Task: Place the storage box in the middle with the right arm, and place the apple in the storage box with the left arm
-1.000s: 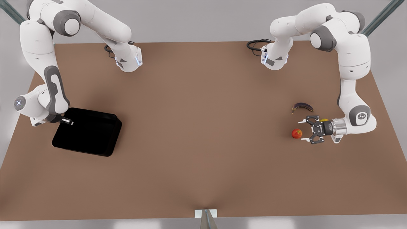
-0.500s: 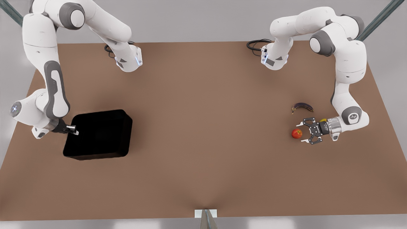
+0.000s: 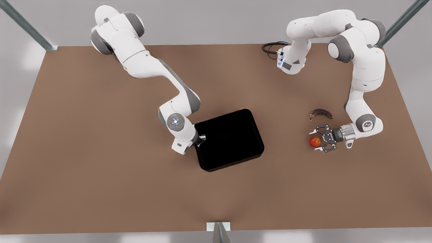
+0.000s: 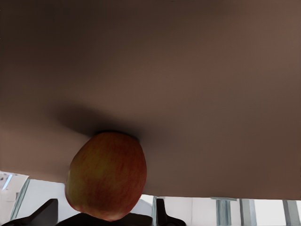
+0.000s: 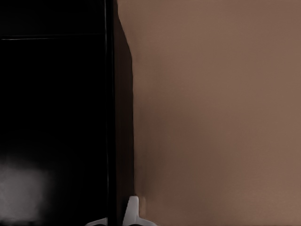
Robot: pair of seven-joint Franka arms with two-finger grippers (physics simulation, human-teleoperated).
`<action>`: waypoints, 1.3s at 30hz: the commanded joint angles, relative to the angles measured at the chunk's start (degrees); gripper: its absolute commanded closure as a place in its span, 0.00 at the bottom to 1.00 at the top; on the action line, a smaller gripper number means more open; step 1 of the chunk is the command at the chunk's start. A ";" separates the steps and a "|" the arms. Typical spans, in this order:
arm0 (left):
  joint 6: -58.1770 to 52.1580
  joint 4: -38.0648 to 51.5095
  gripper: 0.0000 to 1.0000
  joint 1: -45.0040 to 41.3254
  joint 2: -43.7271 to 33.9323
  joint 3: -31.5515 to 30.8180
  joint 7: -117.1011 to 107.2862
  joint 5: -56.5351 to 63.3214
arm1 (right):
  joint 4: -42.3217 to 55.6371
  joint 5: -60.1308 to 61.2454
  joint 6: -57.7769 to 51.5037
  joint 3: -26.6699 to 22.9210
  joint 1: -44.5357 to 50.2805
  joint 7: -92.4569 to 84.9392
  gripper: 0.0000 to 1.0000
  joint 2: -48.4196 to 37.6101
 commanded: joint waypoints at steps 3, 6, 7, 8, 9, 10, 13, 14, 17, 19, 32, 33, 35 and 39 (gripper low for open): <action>1.24 0.09 0.00 0.09 0.38 0.01 0.19 -0.60 | -0.16 -1.39 1.19 -0.09 -0.01 -1.70 0.41 -0.06; 2.12 0.00 0.07 0.17 0.82 -0.08 0.11 -1.31 | -0.07 -1.04 1.45 -0.18 -0.80 -1.96 0.00 -0.50; 2.03 0.00 0.18 0.08 0.82 -0.08 0.11 -1.57 | -0.07 -1.13 1.45 -0.18 -0.71 -2.05 0.00 -0.59; 2.03 0.00 0.24 0.09 0.82 -0.08 0.11 -1.57 | 0.01 -1.04 1.28 -0.18 -0.80 -3.37 0.00 -0.68; 2.03 0.00 0.27 0.08 0.91 -0.08 0.02 -1.57 | 0.01 -0.78 1.10 -0.09 -1.06 -3.46 0.00 -0.94; 2.03 0.00 0.32 0.08 1.00 -0.08 0.02 -1.57 | -0.07 0.80 -0.13 -0.09 -1.33 -3.98 0.00 -1.91; 2.03 0.09 0.32 0.17 1.17 -0.08 0.02 -1.66 | -0.16 4.85 -11.81 -0.26 -7.13 -14.88 0.00 -10.60; 2.03 0.00 0.32 0.17 1.17 -0.08 0.02 -1.66 | 0.01 3.19 -22.96 -1.14 -9.76 -14.62 0.00 -16.32; 2.03 0.09 0.38 0.17 1.61 -0.08 0.02 -1.66 | 6.35 -10.79 -52.41 -7.81 -13.63 -14.18 0.00 -32.39; 2.03 0.00 0.47 0.17 1.61 -0.08 -0.16 -1.66 | -15.54 -12.29 -44.23 -12.65 -13.90 -15.94 0.00 -51.68; 0.54 12.83 0.79 0.17 -3.75 -6.41 -6.04 15.30 | -26.70 -11.59 -35.38 -13.45 -12.93 -16.20 0.00 -59.57; 0.54 14.94 0.79 0.17 -4.54 -8.43 -6.92 19.16 | -26.70 -11.59 -34.85 -13.36 -12.93 -16.11 0.00 -59.48; 0.63 17.75 0.79 0.17 -6.56 -13.44 -7.36 28.39 | -26.53 -11.50 -34.67 -13.36 -12.93 -16.11 0.00 -59.48; 1.77 22.23 0.79 -1.58 -10.69 -26.70 -9.20 49.12 | -26.62 -11.50 -34.32 -13.36 -12.93 -16.11 0.00 -59.21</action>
